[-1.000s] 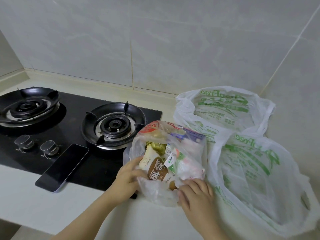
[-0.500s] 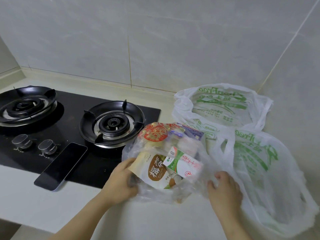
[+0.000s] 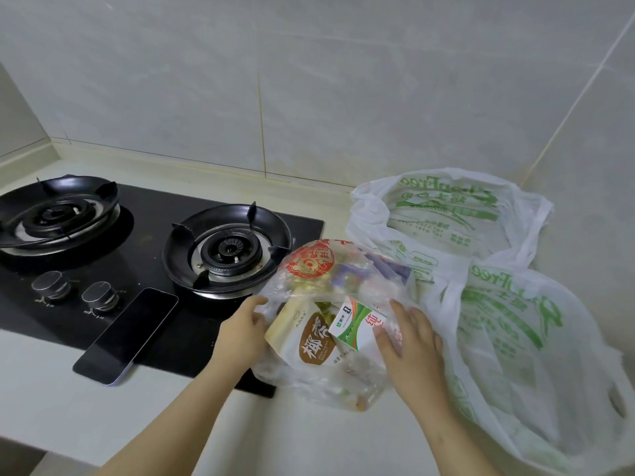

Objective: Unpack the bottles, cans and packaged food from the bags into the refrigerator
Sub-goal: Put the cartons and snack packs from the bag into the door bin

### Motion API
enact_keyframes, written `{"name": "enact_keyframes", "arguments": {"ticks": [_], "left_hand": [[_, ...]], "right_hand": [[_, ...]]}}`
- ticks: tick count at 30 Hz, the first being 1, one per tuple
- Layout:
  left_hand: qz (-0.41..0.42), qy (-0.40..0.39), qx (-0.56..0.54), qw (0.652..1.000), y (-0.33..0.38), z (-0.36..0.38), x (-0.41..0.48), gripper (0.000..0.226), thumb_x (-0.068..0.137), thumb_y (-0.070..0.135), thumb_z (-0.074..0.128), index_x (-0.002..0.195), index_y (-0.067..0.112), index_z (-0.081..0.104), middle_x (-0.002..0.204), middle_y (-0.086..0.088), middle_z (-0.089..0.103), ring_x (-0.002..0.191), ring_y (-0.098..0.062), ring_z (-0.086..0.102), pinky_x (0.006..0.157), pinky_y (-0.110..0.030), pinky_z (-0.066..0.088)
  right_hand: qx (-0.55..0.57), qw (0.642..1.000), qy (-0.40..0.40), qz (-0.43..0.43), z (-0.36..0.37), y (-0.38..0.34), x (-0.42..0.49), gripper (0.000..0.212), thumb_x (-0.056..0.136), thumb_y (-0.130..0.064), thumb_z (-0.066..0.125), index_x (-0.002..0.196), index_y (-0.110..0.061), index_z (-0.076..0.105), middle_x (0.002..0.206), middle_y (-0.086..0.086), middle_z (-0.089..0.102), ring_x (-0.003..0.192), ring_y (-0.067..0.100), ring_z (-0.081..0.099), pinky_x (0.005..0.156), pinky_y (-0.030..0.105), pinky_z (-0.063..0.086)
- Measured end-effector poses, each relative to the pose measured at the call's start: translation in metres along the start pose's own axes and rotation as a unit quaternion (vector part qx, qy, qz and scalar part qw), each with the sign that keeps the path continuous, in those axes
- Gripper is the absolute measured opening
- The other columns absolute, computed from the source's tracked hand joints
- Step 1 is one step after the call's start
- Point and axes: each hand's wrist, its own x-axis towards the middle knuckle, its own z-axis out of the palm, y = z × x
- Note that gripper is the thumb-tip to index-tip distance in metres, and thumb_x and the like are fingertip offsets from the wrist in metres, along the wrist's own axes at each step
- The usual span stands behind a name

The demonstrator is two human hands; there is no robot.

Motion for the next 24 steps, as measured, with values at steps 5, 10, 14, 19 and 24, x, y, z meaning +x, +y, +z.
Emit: {"name": "enact_keyframes", "arguments": {"ticks": [5,10,14,19,24], "left_hand": [[0.082,-0.05,-0.024,0.995,0.012,0.001,0.016,0.027,0.096,0.029,0.046,0.121,0.025,0.055,0.118,0.004,0.054,0.109,-0.012,0.048,0.09,-0.028,0.036],[0.16,-0.056,0.056,0.984,0.022,0.014,0.036,0.016,0.09,0.027,0.057,0.104,0.019,0.053,0.102,0.006,0.055,0.096,-0.013,0.053,0.085,-0.03,0.044],[0.199,-0.051,0.076,0.976,0.027,0.019,0.053,0.008,0.088,0.023,0.056,0.09,0.02,0.049,0.09,0.004,0.055,0.087,-0.016,0.055,0.079,-0.037,0.048],[0.282,-0.125,0.232,0.922,0.034,0.037,0.082,0.053,0.084,0.054,0.025,0.134,0.04,0.035,0.13,0.013,0.037,0.121,-0.017,0.038,0.104,-0.031,0.026],[0.214,-0.164,0.276,0.923,0.055,0.057,0.107,0.054,0.094,0.053,0.035,0.143,0.043,0.014,0.149,0.003,0.024,0.134,-0.033,0.022,0.112,-0.043,0.022]], "right_hand": [[0.046,0.998,-0.04,-0.007,0.002,0.008,0.019,0.043,0.095,-0.031,0.048,0.137,-0.032,0.041,0.149,-0.004,0.03,0.131,0.019,0.035,0.107,0.032,0.026],[0.081,0.995,-0.05,0.032,0.005,0.012,0.044,0.041,0.097,-0.025,0.045,0.137,-0.028,0.044,0.152,0.0,0.027,0.138,0.02,0.025,0.112,0.031,0.02],[0.114,0.99,-0.075,0.035,-0.001,0.007,0.067,0.043,0.098,-0.022,0.043,0.141,-0.027,0.038,0.156,-0.001,0.017,0.142,0.013,0.017,0.109,0.027,0.019],[0.046,0.995,-0.09,0.027,-0.003,0.006,0.097,0.045,0.098,-0.023,0.04,0.142,-0.031,0.035,0.156,-0.001,0.015,0.142,0.017,0.017,0.099,0.018,0.017],[0.023,0.998,-0.039,0.037,0.008,0.015,0.125,0.035,0.096,-0.022,0.045,0.13,-0.024,0.05,0.144,0.008,0.042,0.131,0.028,0.036,0.101,0.032,0.029]]}}
